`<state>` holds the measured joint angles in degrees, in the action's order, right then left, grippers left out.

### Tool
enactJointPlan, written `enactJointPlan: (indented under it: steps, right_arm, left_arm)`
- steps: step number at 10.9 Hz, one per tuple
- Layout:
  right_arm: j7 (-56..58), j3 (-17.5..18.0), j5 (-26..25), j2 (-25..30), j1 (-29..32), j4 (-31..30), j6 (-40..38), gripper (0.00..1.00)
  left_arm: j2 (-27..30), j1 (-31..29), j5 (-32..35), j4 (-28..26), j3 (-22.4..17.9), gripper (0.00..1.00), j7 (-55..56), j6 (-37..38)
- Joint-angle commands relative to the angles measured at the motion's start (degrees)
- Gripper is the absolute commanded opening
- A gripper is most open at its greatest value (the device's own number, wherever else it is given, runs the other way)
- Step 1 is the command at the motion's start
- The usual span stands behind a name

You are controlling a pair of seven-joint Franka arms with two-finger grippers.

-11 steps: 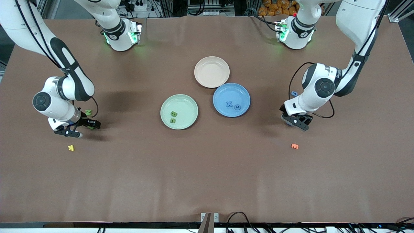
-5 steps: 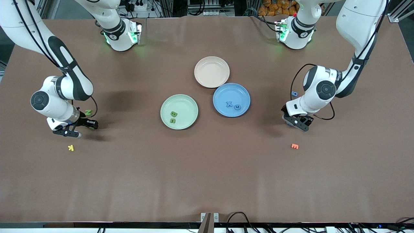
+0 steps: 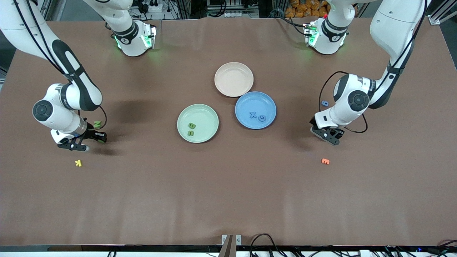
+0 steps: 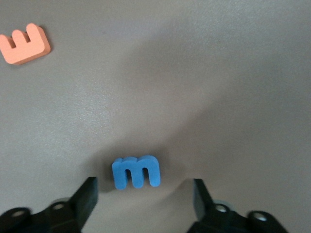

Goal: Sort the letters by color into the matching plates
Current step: 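Close the right gripper on the green letter while the left lowers onto m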

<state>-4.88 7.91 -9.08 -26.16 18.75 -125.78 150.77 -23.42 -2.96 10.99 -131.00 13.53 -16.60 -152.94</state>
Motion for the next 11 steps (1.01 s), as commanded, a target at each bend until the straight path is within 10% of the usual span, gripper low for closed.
enactJointPlan:
  steps: [1, 5, 11]
  right_arm:
    - [0.5, 1.3, -1.0, 1.8, 1.6, -1.4, -0.3, 0.19]
    - [-7.0, 2.8, -0.4, 3.7, -1.6, -1.1, -3.0, 0.19]
    - [-17.7, 3.0, 4.1, 4.1, -11.1, -0.9, -3.0, 0.19]
  left_arm:
    - [-0.7, 0.1, -1.3, 0.4, -0.3, 0.82, -1.2, -0.9]
    - [-0.7, 0.1, -1.4, 0.7, -0.3, 0.66, -1.0, -0.9]
    - [-1.2, 0.1, -1.5, 1.0, -0.3, 0.02, -0.5, -0.9]
